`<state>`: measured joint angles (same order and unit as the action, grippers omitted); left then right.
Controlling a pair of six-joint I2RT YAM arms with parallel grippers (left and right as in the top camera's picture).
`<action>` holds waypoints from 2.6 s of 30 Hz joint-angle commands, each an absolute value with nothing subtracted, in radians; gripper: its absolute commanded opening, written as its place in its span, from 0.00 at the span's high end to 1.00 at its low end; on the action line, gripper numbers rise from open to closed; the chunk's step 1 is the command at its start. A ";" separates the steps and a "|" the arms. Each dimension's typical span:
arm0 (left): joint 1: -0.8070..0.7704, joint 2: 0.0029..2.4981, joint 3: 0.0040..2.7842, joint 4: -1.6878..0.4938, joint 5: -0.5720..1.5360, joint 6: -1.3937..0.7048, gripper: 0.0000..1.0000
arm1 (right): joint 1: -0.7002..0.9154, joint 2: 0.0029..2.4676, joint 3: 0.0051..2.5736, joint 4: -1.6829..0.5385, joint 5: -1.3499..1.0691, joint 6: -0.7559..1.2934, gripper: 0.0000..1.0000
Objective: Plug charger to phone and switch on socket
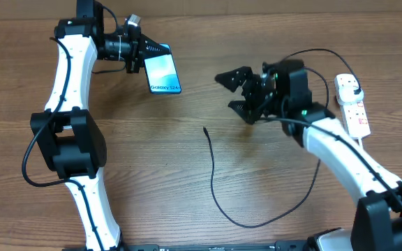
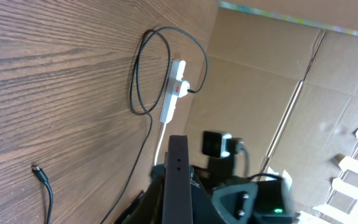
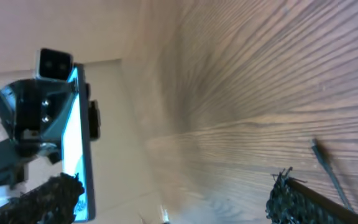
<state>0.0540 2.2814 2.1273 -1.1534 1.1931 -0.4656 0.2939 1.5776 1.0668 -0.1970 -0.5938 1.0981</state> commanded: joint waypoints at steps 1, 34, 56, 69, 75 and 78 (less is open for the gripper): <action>0.052 2.240 2.143 -1.163 1.242 -0.432 0.96 | 0.287 1.568 1.253 -0.387 -0.469 0.879 0.01; 0.052 2.240 2.143 -1.163 1.115 -0.414 0.96 | 0.564 1.569 1.415 -0.911 0.007 0.467 0.00; 0.052 2.240 2.143 -1.151 1.069 -0.403 0.96 | 0.629 1.764 1.346 -0.902 -0.001 0.478 0.00; 0.052 2.240 2.143 -1.148 1.054 -0.403 0.96 | 0.629 1.791 1.346 -0.896 -0.001 0.478 0.00; 0.052 2.240 2.143 -1.147 1.054 -0.403 0.96 | 0.629 1.794 1.346 -0.880 -0.001 0.478 0.00; 0.052 2.240 2.143 -1.147 1.054 -0.403 0.96 | 0.629 1.797 1.346 -0.866 -0.001 0.479 0.00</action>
<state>0.0540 2.2814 2.1273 -1.1484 1.0309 -0.4149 0.6289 1.7901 1.3499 -0.8768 -0.0109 0.4717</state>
